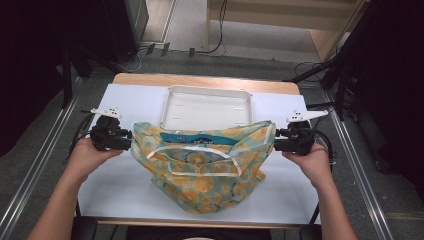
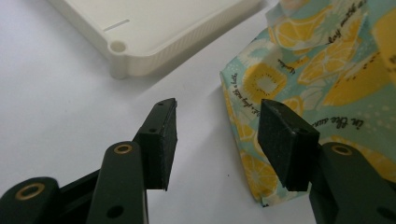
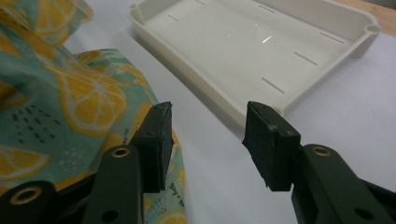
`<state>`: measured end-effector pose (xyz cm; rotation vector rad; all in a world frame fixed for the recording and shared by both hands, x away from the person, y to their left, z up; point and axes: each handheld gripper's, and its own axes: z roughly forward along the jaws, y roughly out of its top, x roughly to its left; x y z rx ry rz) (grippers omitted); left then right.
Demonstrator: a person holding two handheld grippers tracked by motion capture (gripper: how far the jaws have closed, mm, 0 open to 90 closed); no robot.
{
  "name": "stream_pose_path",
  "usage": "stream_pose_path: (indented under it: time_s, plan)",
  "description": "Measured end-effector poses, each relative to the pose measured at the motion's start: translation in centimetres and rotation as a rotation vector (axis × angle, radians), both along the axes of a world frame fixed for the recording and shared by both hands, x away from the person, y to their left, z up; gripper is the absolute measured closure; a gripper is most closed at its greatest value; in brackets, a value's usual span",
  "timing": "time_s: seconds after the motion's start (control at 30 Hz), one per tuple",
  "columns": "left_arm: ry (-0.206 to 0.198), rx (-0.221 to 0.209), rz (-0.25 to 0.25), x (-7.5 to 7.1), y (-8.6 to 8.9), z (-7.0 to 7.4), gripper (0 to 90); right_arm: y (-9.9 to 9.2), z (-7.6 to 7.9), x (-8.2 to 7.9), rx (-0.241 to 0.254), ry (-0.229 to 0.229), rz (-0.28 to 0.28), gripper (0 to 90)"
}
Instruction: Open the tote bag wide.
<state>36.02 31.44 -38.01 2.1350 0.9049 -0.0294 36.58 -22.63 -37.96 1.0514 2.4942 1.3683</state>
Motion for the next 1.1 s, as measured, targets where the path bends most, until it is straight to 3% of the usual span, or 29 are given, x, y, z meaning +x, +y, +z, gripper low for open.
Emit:
stream_pose_path:
  time_s: [0.23,0.27,0.43,0.57,0.63,0.77,0.93,1.1]
  plan:
    - [-0.004,-0.036,-0.038,0.3,0.2,1.7,51.4,-0.5,1.8,0.5,-0.014,0.015,0.043,54.8]
    - [-0.009,-0.04,-0.045,0.4,0.2,2.3,51.7,-0.5,2.6,0.5,-0.023,0.009,0.043,55.7]
    - [-0.012,-0.037,-0.055,0.6,0.1,3.3,51.9,-0.6,3.8,0.5,-0.003,0.017,0.068,57.9]
    - [-0.018,-0.052,-0.069,0.6,0.1,4.2,52.0,-0.8,5.2,0.3,0.006,0.0,0.077,59.8]
    - [-0.029,-0.052,-0.075,0.5,0.1,4.9,52.1,-0.9,6.3,0.1,-0.026,-0.012,0.056,60.7]
    - [-0.045,-0.037,-0.077,0.5,0.1,5.9,52.0,-1.3,7.7,-0.1,0.006,-0.024,0.064,62.7]
    - [-0.061,-0.034,-0.057,0.9,0.7,7.3,51.8,-0.8,9.2,-0.4,-0.009,-0.038,0.08,62.7]
    - [-0.08,-0.042,-0.073,0.8,0.6,8.9,51.9,-0.5,10.6,-0.5,-0.006,-0.049,0.093,63.5]
